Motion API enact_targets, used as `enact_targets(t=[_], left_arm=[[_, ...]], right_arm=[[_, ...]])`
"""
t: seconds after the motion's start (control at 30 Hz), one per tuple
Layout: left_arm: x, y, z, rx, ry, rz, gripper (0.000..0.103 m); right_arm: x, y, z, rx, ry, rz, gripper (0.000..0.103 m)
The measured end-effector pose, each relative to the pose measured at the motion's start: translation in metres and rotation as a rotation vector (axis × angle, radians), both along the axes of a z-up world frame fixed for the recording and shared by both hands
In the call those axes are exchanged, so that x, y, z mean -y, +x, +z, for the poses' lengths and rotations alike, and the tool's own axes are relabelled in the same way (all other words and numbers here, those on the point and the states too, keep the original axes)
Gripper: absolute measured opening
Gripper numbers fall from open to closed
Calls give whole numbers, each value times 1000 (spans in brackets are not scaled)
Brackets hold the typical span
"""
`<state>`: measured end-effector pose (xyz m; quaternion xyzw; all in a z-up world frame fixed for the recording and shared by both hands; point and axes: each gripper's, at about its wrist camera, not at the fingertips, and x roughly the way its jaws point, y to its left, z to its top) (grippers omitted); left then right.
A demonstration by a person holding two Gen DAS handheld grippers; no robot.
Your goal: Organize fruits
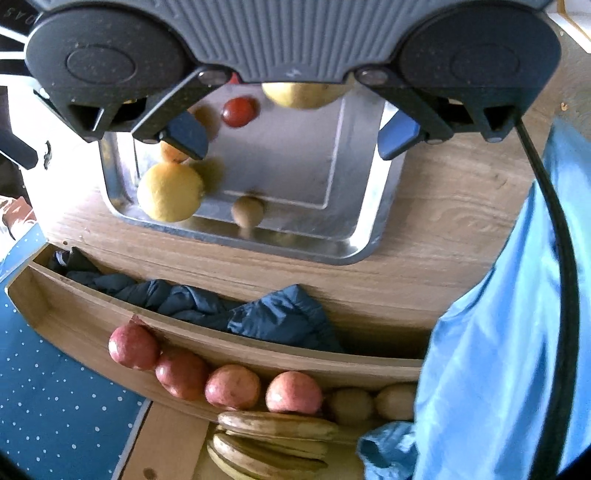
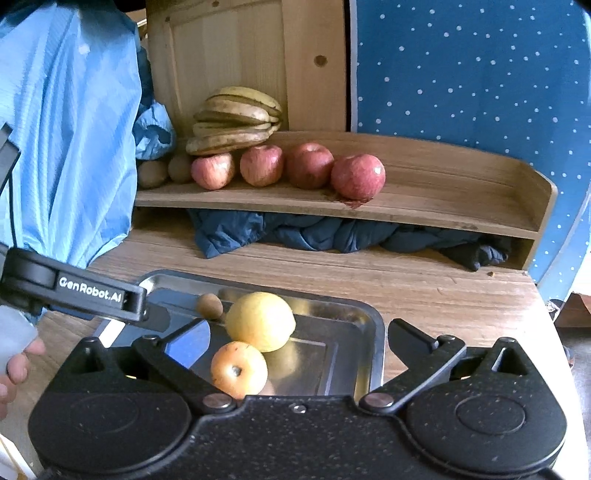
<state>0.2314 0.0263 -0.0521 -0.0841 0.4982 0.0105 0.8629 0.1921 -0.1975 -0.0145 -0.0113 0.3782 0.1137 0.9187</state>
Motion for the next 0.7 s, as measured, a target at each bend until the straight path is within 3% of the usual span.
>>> enact_targets(t=[0.43, 0.7], left_arm=[[-23, -43, 18, 60, 25, 79, 101], [-31, -55, 19, 89, 28, 63, 101]], right_arm=[[-6, -28, 11, 15, 47, 38, 102], [-8, -41, 15, 17, 57, 16, 102]])
